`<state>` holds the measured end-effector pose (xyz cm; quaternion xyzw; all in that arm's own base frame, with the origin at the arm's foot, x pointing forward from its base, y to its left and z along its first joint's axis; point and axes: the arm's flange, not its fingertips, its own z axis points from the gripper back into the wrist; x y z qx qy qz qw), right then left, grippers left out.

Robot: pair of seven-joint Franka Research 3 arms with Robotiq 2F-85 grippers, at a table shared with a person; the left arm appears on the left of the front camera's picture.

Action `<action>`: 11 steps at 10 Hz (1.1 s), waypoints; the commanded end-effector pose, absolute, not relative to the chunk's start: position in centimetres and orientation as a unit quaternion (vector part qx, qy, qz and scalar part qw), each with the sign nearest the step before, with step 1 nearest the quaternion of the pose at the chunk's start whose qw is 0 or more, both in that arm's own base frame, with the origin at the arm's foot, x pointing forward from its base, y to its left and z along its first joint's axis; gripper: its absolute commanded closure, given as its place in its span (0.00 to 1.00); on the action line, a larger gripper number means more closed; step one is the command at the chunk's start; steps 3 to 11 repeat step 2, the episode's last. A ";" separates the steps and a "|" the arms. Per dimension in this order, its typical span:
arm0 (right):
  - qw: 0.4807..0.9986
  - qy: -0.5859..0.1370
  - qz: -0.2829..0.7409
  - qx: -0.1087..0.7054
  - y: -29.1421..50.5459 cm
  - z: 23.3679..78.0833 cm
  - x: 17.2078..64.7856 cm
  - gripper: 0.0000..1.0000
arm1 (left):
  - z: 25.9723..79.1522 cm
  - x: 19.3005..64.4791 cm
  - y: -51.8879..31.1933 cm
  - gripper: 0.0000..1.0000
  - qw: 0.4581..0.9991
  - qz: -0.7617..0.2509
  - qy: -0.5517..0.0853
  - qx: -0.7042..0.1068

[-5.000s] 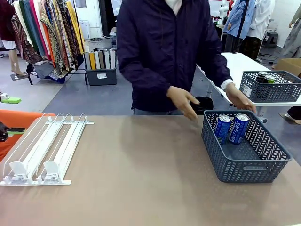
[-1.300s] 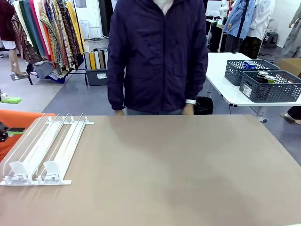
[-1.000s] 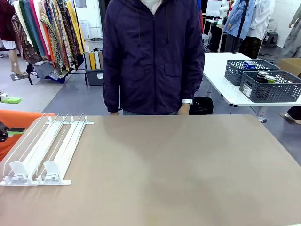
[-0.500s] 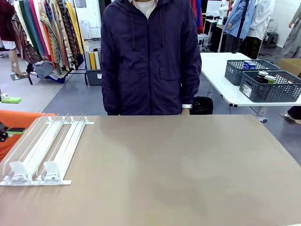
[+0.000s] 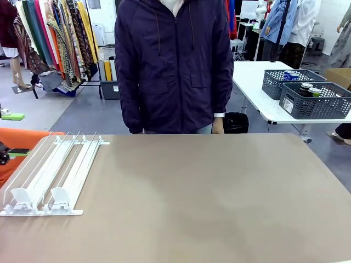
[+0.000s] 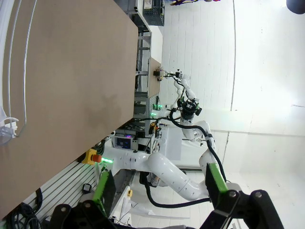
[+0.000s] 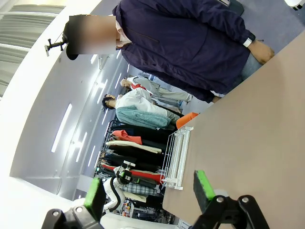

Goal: Retrieve and store the cans from the dispenser.
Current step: Pick up one can from the Automatic Can Dispenser and place it in the middle of the table.

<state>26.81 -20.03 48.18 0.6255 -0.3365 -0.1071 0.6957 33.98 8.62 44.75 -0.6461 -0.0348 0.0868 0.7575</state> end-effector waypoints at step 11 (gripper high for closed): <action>0.685 -0.346 -0.108 0.632 -20.0 48.7 27.1 0.00 | 44.9 33.8 8.6 0.00 0.755 0.081 -0.039 -0.649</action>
